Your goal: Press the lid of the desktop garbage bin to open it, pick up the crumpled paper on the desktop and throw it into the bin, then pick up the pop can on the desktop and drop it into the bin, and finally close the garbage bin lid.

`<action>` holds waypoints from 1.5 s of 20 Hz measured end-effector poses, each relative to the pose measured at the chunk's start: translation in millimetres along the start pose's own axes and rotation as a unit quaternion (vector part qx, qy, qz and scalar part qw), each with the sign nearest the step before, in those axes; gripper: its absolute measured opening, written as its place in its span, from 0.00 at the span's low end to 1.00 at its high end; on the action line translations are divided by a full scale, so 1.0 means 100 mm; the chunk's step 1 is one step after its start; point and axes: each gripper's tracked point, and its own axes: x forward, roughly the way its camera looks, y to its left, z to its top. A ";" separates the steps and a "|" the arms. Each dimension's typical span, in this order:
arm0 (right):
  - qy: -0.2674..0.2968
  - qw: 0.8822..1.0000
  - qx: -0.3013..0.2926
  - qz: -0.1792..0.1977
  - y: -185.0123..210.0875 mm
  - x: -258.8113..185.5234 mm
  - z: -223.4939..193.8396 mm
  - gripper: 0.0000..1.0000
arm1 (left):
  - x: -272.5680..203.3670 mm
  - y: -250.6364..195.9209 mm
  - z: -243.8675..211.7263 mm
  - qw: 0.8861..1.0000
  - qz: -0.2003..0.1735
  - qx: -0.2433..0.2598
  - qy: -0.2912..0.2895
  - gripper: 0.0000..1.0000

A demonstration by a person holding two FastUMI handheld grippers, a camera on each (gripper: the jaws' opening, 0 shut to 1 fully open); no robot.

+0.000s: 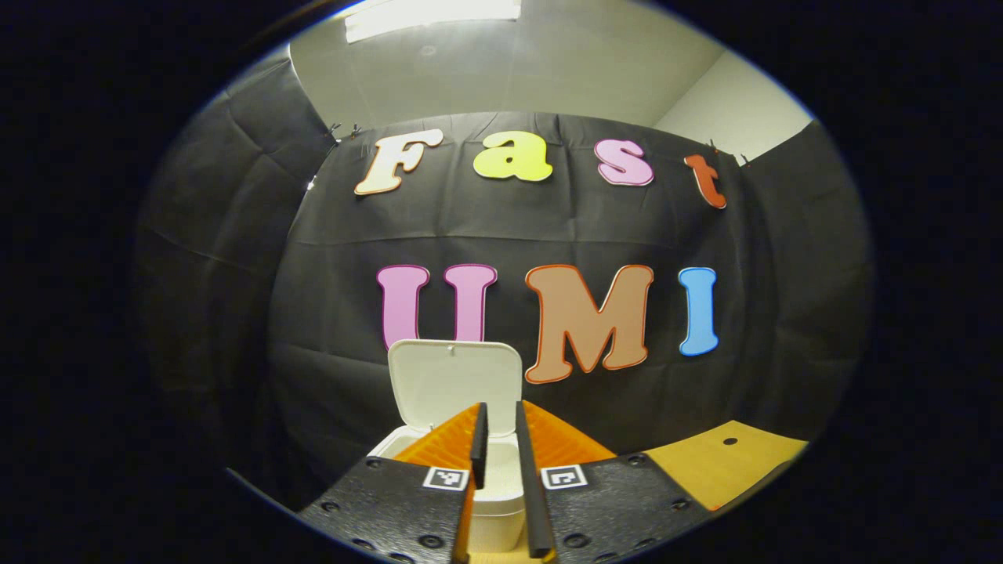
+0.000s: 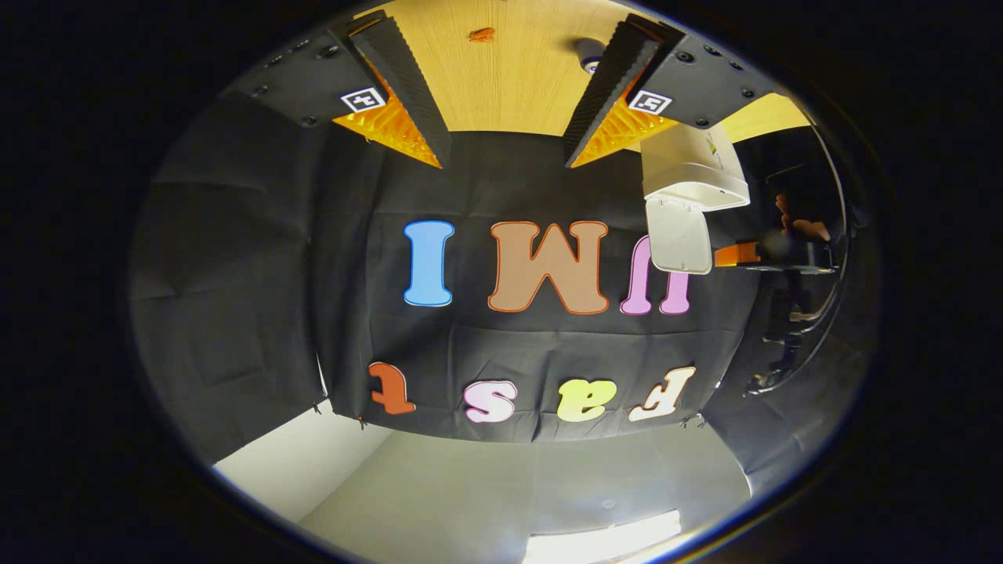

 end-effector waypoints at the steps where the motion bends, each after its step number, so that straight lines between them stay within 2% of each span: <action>1: 0.003 1.000 0.003 0.002 -0.05 0.00 -0.02 0.96 | -0.11 -0.07 0.06 1.000 -0.001 -0.004 -0.006 0.36; 2: 0.006 1.000 0.006 0.005 -0.10 0.00 -0.05 0.96 | -0.21 -0.15 0.11 1.000 -0.003 -0.009 -0.014 0.51; 4: 0.016 1.000 0.011 0.011 -0.20 0.01 -0.14 0.96 | -0.44 -0.28 0.20 0.999 -0.002 -0.019 -0.034 0.72; 6: 0.032 0.999 0.011 0.016 -0.30 0.03 -0.31 0.96 | -0.65 -0.41 0.23 0.998 -0.002 -0.027 -0.050 0.86; 7: 0.043 0.999 0.012 0.020 -0.35 0.04 -0.42 0.96 | -0.75 -0.48 0.23 0.998 -0.004 -0.029 -0.055 0.86; 8: 0.057 0.998 0.012 0.023 -0.39 0.06 -0.56 0.96 | -0.83 -0.56 0.22 0.998 -0.006 -0.031 -0.056 0.91; 14: 0.160 0.986 0.021 0.041 -0.56 0.28 -1.53 0.96 | -1.27 -0.89 -0.05 0.999 0.002 -0.043 -0.022 0.92; 22: 0.296 0.954 0.020 0.051 -0.57 0.71 -2.82 0.97 | -1.55 -1.04 -0.17 0.999 0.023 -0.031 0.003 0.93; 25: 0.331 0.942 0.008 0.051 -0.52 0.84 -3.17 0.97 | -1.58 -1.04 -0.19 0.999 0.030 -0.029 0.008 0.93; 30: 0.361 0.932 -0.005 0.045 -0.49 1.02 -3.50 0.97 | -1.58 -1.01 -0.28 0.999 0.041 -0.027 0.023 0.92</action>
